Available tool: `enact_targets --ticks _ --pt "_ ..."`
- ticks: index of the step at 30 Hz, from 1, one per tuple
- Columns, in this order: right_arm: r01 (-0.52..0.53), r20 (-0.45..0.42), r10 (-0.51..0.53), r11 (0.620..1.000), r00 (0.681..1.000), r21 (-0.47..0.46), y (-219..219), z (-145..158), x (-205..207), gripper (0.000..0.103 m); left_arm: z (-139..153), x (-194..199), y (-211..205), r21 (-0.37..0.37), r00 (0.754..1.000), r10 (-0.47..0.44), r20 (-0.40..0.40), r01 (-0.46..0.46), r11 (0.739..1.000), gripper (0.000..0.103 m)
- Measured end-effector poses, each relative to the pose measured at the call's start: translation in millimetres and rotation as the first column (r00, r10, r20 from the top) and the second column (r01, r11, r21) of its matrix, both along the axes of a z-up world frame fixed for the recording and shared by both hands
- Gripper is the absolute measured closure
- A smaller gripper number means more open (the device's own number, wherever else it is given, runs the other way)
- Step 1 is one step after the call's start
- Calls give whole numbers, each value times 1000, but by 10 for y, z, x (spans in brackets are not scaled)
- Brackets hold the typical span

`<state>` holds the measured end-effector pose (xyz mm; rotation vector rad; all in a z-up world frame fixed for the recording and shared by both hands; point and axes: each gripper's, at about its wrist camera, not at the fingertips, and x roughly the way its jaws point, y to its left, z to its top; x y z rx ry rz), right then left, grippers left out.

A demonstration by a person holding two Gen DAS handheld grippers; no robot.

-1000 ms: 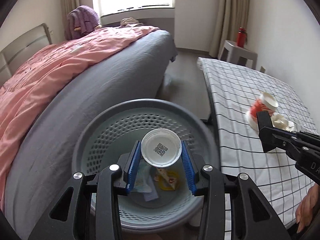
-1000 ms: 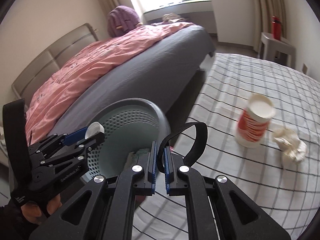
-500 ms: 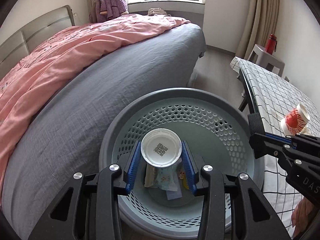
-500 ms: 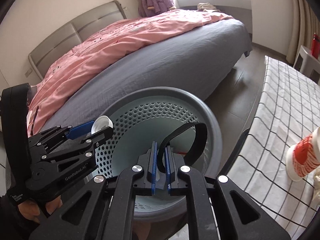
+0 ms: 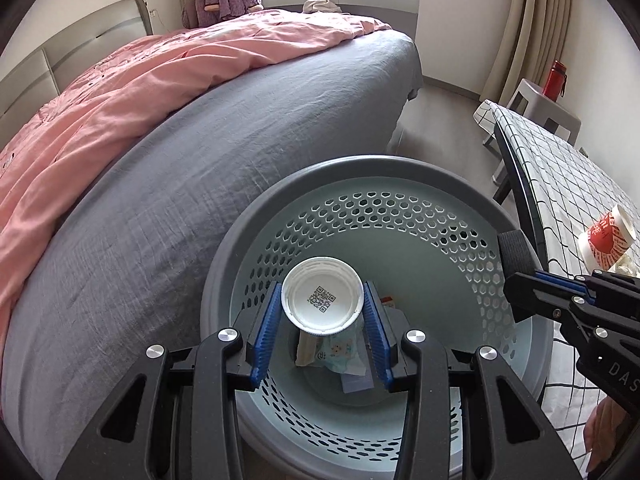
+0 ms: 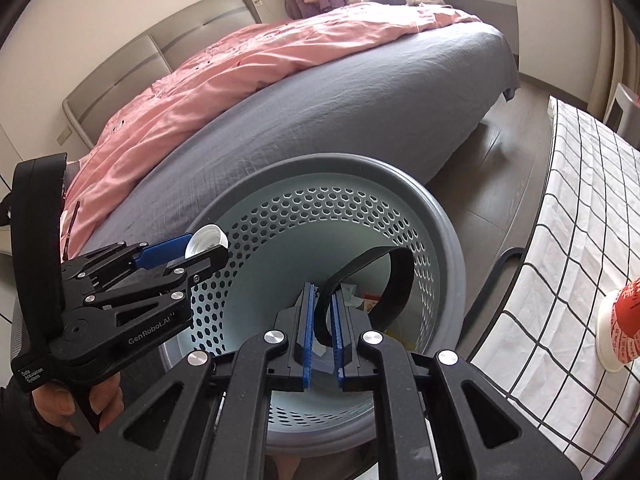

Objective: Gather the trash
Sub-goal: 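Carry both held items over the basket and open both grippers, then withdraw both open grippers from the basket back toward the bedsheet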

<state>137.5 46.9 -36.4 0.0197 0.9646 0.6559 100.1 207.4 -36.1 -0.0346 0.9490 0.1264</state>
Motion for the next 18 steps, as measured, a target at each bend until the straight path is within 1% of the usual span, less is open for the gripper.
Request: enact_targets --ticks 1,2,3,4,5,10,18 --pt "2 4 -2 1000 1000 2 -7 8 -5 90 1 0 2 2 1000 2 1 -2 1000 55" --pt "5 8 -5 1000 1000 5 -17 17 -11 83 3 -4 9 6 1000 9 3 -9 1000 45" --pt "10 16 -10 1000 1000 10 -29 32 -19 76 10 -10 21 12 1000 20 6 -20 1000 42" --pt "17 24 -17 1000 1000 14 -42 41 -34 58 17 -13 32 13 1000 27 9 -27 1000 40" --pt "23 36 -23 1000 999 20 -56 60 -47 51 23 -15 51 10 999 34 11 -34 999 38" --pt "26 46 -27 999 999 27 -59 99 -63 51 29 -17 109 4 998 57 9 -57 998 37" --pt "26 48 -27 999 999 24 -47 98 -85 51 66 -41 93 19 998 60 26 -61 998 37"
